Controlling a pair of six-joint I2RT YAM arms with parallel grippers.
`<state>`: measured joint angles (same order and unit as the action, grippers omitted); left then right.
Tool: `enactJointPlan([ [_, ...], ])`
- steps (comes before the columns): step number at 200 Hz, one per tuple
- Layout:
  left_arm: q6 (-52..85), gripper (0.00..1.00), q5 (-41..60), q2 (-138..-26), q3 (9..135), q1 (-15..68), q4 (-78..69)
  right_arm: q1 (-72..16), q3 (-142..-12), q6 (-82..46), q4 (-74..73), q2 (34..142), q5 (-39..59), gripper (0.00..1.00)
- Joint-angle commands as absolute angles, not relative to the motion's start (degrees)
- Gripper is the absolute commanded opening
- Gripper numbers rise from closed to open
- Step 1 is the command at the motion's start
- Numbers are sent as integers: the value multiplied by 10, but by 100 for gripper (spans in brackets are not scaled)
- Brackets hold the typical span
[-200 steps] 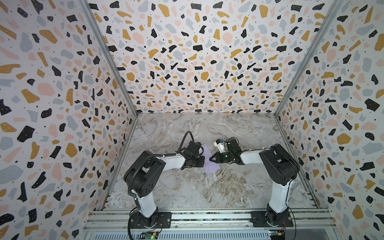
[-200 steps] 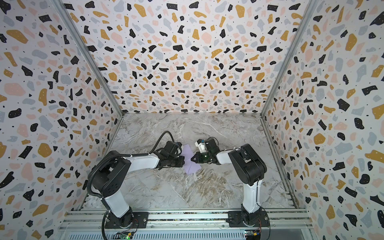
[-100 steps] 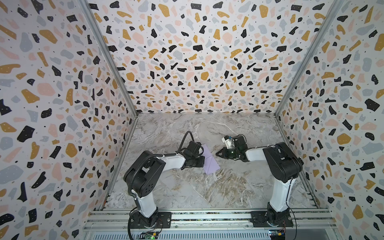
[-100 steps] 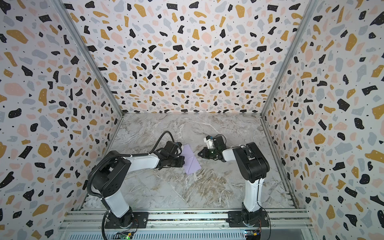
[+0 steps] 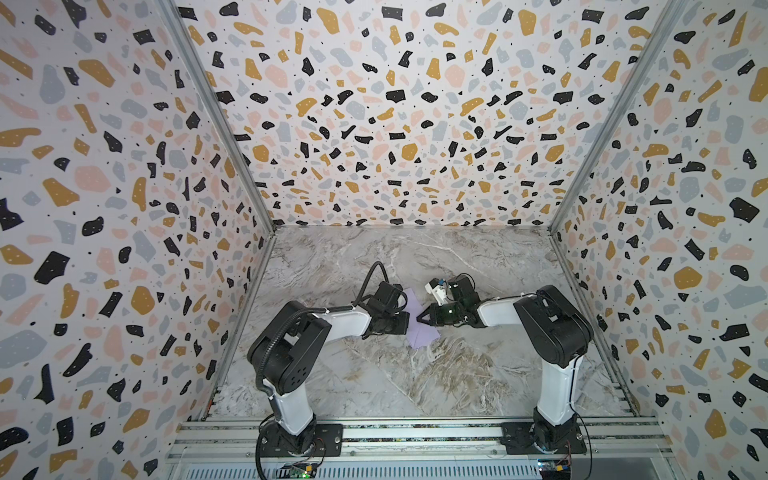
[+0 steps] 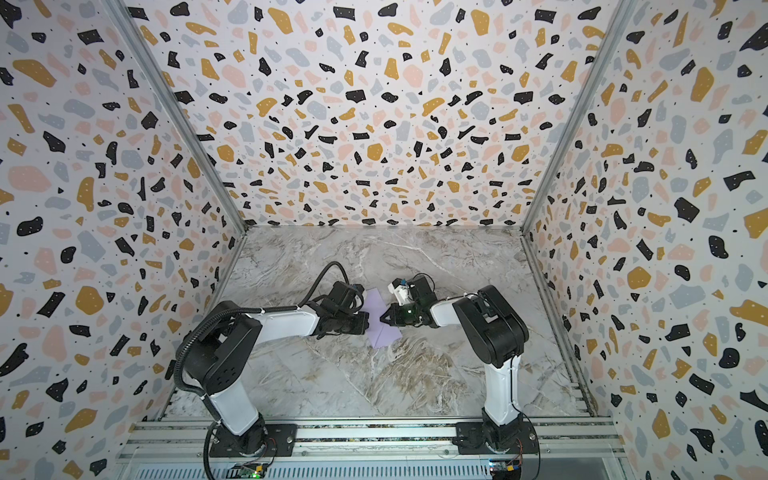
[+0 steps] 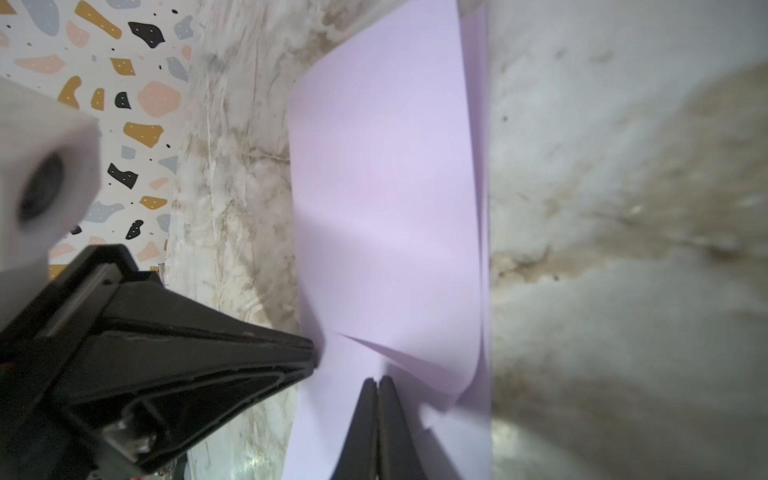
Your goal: Fold a paper plane with a square sheet of paper (pick it up from the middle)
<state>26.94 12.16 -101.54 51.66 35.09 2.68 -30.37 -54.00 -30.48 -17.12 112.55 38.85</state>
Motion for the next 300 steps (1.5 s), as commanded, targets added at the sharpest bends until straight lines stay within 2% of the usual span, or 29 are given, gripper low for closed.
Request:
enactJointPlan([
  [1, 252, 0, 99, -1019, 523, 351, 77, -303, -549, -294, -138, 1134, 372, 5],
  [53, 248, 0, 81, -963, 536, 383, 64, -303, -522, -302, -135, 1143, 359, 5],
  [67, 250, 6, 74, -951, 535, 398, 60, -303, -519, -306, -137, 1145, 359, 5],
  [101, 245, 8, 44, -945, 539, 437, 59, -303, -515, -315, -145, 1152, 365, 5],
  [191, 216, 2, 0, -1020, 593, 467, 91, -295, -497, -338, -174, 1161, 395, 5],
  [300, 215, 0, -23, -1053, 593, 481, 115, -285, -489, -348, -188, 1168, 406, 5],
])
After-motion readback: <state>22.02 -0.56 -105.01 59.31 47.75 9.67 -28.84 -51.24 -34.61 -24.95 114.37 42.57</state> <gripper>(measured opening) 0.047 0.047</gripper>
